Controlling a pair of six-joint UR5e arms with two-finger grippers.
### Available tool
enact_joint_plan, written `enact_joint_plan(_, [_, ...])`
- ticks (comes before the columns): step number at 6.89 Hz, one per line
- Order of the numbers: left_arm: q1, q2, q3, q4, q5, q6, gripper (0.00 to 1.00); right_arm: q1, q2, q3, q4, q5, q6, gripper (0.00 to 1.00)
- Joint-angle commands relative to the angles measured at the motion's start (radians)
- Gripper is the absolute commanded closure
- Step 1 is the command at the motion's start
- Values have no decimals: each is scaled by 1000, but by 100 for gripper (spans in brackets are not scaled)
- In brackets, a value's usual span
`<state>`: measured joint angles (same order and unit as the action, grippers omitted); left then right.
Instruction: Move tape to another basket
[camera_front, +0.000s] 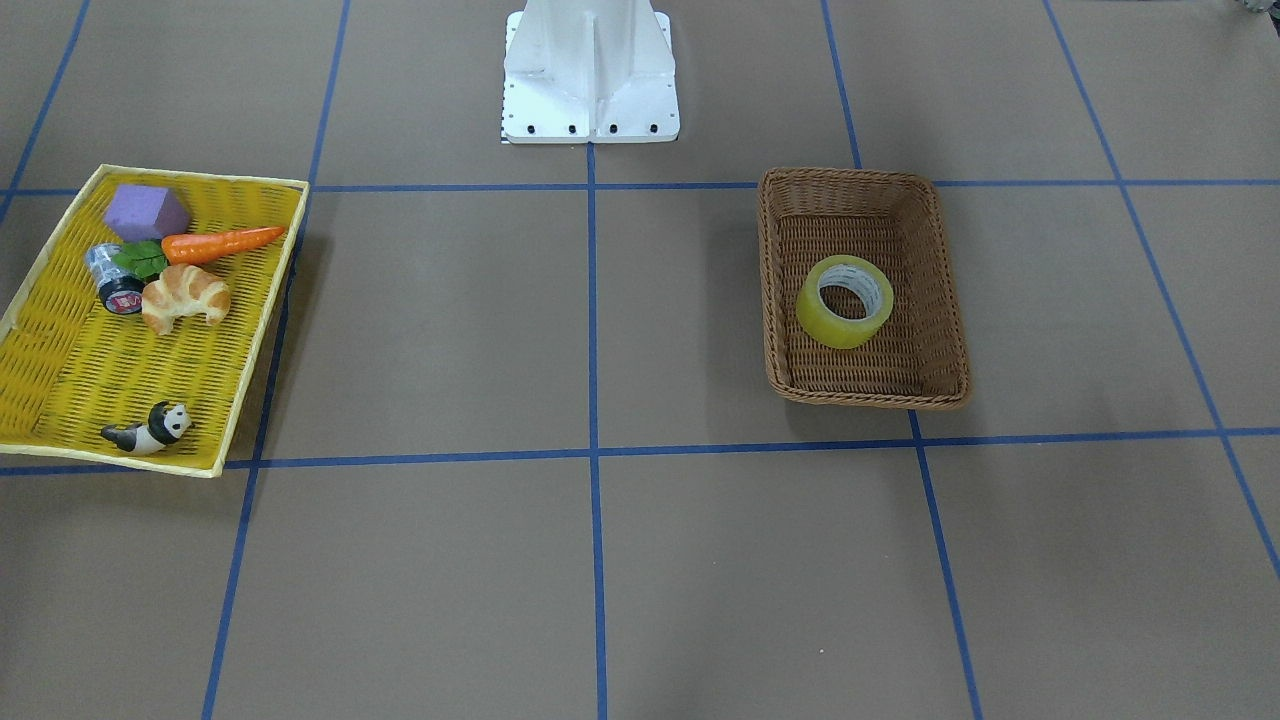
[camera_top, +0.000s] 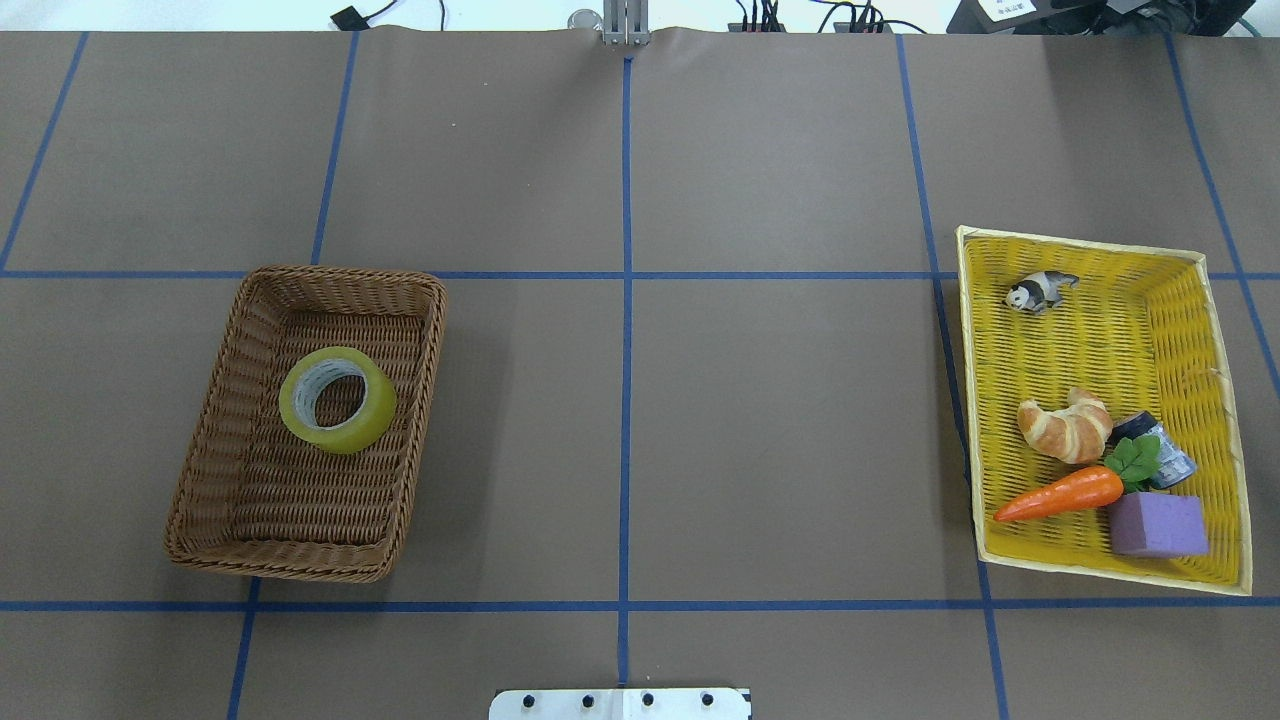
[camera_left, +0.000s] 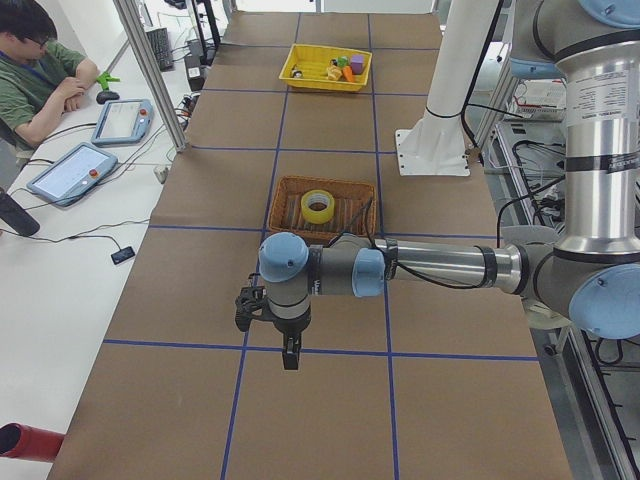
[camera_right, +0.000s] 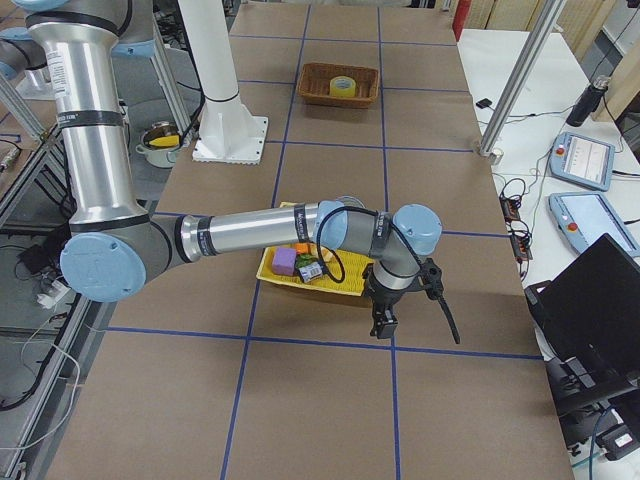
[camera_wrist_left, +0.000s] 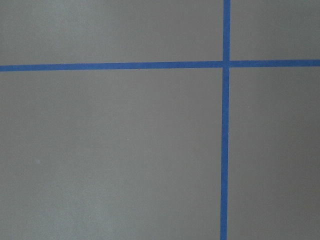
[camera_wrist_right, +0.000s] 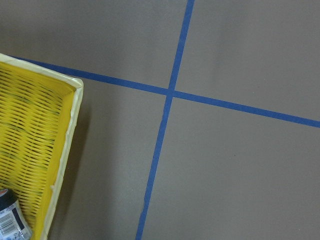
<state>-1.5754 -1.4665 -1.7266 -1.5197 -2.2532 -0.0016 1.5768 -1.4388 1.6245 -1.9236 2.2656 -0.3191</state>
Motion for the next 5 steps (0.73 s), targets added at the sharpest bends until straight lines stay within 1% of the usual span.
enact_joint_plan(1, [0,0,1,0,0,0,2,0,-5,-2,0,0,-2,0])
enact_joint_plan(5, [0,0,2,0,0,0,2,-1,-6,-18,5,2,-3,0])
